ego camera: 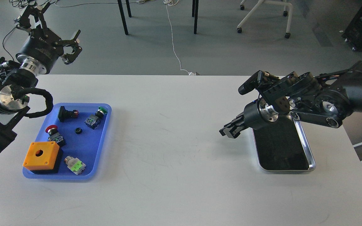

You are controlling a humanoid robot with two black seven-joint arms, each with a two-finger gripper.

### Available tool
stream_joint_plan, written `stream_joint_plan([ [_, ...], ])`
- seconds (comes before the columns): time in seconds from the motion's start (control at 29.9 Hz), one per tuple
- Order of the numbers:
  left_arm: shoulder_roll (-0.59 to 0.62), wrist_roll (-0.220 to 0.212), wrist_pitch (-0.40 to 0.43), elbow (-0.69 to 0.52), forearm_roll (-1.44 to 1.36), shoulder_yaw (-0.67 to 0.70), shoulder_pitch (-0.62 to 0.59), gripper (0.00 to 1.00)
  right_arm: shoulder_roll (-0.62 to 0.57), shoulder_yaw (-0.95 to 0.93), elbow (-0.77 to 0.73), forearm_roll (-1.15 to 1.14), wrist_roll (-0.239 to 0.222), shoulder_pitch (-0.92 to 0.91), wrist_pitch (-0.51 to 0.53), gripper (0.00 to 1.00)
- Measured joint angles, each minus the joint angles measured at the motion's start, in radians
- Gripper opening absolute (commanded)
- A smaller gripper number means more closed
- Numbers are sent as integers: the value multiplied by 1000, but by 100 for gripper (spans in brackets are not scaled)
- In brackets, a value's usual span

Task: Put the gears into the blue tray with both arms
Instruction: 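Carry the second gear to the table center and release it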

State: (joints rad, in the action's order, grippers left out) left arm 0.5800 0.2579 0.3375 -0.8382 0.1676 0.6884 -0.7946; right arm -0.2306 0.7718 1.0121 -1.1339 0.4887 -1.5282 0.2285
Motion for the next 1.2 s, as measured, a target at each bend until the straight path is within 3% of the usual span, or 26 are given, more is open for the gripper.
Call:
stream_joint_plan([
  [0.2, 1, 0, -1, 1, -8, -8, 0, 98, 161, -25, -44, 76, 0, 65, -97, 23],
  [0.37, 3, -1, -6, 1, -10, -14, 0, 98, 223, -101, -60, 96, 0, 154, -150, 23],
  [0.74, -1, -5, -15, -8, -13, -17, -6, 98, 231, -184, -141, 92, 0, 323, -275, 25],
  [1.2, 10, -3, -15, -13, -11, -15, -9, 98, 231, -195, -211, 92, 0, 326, -281, 34],
])
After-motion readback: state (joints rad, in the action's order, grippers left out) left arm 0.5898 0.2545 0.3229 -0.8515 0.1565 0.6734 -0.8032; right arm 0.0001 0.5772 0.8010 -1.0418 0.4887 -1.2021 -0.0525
